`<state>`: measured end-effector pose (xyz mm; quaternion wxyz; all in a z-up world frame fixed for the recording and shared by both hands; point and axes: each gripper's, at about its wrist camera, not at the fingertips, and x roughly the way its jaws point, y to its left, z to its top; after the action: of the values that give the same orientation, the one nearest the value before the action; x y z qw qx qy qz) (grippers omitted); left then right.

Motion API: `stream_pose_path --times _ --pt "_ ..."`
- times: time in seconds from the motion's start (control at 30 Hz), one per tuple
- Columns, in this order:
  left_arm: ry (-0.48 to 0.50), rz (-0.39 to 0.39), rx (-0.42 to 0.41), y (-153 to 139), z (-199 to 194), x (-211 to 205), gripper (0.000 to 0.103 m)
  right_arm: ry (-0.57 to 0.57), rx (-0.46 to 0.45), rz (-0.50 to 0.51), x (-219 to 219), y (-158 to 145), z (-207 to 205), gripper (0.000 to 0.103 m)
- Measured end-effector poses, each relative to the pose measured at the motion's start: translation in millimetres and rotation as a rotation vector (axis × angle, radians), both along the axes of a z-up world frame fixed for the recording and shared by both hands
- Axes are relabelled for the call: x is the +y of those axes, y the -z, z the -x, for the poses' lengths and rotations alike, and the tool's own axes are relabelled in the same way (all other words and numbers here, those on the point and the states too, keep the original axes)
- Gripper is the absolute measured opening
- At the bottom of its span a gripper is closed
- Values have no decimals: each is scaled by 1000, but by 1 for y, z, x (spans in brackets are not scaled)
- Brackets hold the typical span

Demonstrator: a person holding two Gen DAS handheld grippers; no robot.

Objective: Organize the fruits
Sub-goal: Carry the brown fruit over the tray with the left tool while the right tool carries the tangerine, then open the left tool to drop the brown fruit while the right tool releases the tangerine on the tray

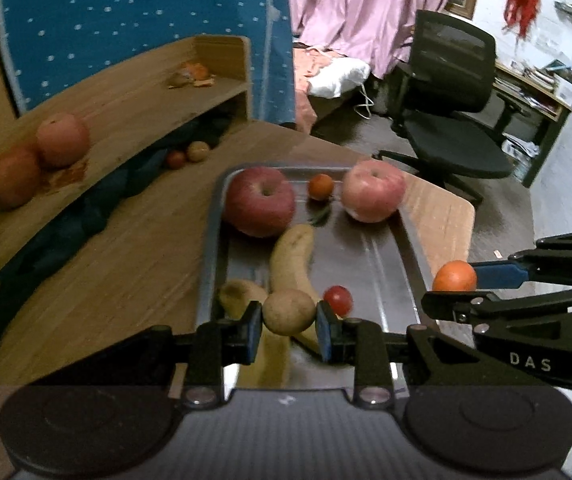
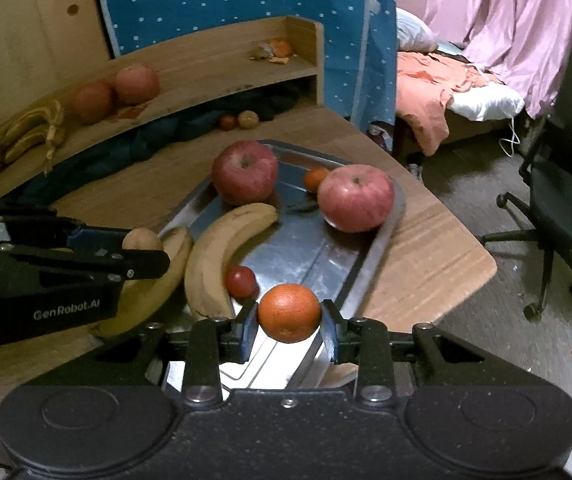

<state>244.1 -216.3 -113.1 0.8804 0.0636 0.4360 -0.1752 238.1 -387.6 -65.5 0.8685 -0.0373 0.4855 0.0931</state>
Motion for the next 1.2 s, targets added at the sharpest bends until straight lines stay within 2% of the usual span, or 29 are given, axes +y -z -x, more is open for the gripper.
stream_pose_path --times 0.27,0.57,1.2 --pt "29 -10 8 3 -4 -14 32 37 12 -4 -10 5 4 35" --pt "16 -22 14 8 -26 -25 32 28 23 -4 -20 13 -13 35" --pt "-8 -18 88 26 -80 -51 32 -123 74 22 -31 34 -70 35"
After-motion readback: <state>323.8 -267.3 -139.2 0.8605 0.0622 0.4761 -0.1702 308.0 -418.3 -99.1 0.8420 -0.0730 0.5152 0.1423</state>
